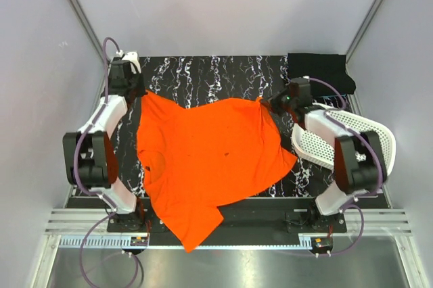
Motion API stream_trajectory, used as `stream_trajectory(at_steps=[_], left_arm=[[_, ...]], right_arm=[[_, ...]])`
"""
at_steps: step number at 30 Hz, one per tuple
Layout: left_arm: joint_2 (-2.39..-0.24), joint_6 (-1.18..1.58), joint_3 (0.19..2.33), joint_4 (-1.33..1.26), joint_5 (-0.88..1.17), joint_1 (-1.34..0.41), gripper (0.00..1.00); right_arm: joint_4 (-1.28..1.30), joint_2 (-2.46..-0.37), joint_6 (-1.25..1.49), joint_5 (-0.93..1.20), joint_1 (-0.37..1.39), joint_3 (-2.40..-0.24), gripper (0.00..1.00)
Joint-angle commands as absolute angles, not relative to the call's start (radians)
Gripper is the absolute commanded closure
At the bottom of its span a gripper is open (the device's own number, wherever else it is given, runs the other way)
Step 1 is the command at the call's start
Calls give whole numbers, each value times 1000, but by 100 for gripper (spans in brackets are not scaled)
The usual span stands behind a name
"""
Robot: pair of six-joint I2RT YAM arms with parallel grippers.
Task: Fold and stack the t-shirts
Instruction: Flatten the tshirt out
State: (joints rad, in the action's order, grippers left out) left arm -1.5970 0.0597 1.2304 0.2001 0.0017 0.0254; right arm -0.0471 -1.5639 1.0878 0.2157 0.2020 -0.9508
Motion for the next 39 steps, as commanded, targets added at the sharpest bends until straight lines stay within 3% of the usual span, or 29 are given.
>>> stream_trajectory(at_steps=[1, 8, 11, 12, 15, 19, 29, 39], left_arm=[[-1657, 74, 1295, 75, 101, 58, 100], [-1808, 87, 1356, 127, 64, 74, 100], [-1845, 100, 1374, 132, 83, 94, 100], [-1850, 104, 1379, 133, 87, 101, 100], [-1853, 104, 1384, 135, 100, 110, 100], [-1848, 98, 1384, 137, 95, 117, 100], [-1839, 127, 1402, 173, -41, 147, 100], [-1856, 137, 1425, 167, -32, 175, 100]], right_arm=[[-184, -1661, 1048, 238, 207, -1066, 99], [-43, -1848, 1005, 130, 207, -1209, 94], [33, -1914, 962, 74, 206, -1297, 83], [63, -1928, 953, 58, 201, -1351, 73], [265, -1970, 937, -59, 198, -1493, 60], [452, -1997, 927, -133, 201, -1637, 54], [471, -2160, 899, -26, 233, -1790, 54], [477, -2329, 966, 40, 279, -1902, 55]])
